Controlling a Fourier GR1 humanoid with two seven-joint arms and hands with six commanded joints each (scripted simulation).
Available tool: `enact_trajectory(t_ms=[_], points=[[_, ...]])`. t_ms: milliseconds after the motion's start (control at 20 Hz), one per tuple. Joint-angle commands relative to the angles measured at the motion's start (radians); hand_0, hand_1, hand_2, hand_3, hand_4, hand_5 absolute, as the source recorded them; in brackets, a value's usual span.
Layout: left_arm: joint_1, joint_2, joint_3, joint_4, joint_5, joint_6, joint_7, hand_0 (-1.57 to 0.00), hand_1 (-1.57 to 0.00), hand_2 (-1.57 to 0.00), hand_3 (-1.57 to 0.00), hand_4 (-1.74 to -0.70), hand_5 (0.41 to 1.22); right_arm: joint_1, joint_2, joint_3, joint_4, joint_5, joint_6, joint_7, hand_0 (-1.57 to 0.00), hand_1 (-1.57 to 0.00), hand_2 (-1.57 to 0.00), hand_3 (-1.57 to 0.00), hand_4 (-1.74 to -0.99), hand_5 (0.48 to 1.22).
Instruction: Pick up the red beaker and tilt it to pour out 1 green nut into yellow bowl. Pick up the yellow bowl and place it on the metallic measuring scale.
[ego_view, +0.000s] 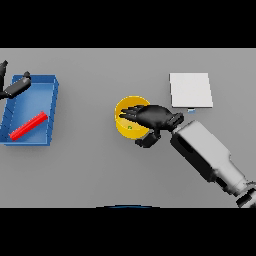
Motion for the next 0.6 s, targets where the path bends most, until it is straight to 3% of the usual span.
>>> enact_trajectory(t_ms=[0,200,350,450,550], points=[[0.003,0.002,0.0,0.009,-0.001,-0.003,-0.006,0.0,0.0,0.0,0.0,-0.8,0.736,-0.013,0.005,0.005,0.02,0.007,0.005,0.009,0.0,0.0,0.0,0.0,-1.306,0.681],[0.003,-0.002,0.0,0.011,0.0,-0.008,-0.017,0.0,0.0,0.0,0.0,-0.79,0.729,-0.026,0.008,0.025,0.039,0.023,0.009,-0.002,0.0,0.0,0.0,-0.01,-1.308,0.729],[-0.006,-0.001,0.0,0.005,-0.002,-0.003,-0.007,0.0,0.0,0.0,0.0,-0.79,0.723,-0.036,0.017,0.039,0.041,0.037,0.024,0.033,-0.09,-0.11,-0.13,-0.16,-1.362,0.82],[0.008,0.002,0.001,0.003,0.001,-0.002,-0.014,0.0,0.0,0.0,0.0,-0.79,0.723,-0.032,0.01,0.048,0.046,0.039,0.025,-0.013,-0.51,-0.44,-0.39,-0.36,-1.425,0.964],[-0.004,0.006,0.007,0.005,0.005,-0.008,-0.01,0.0,0.0,0.0,0.0,-0.8,0.726,-0.037,0.01,0.049,0.041,0.027,0.066,-0.003,-0.89,-0.85,-0.81,-0.59,-1.534,1.057]])
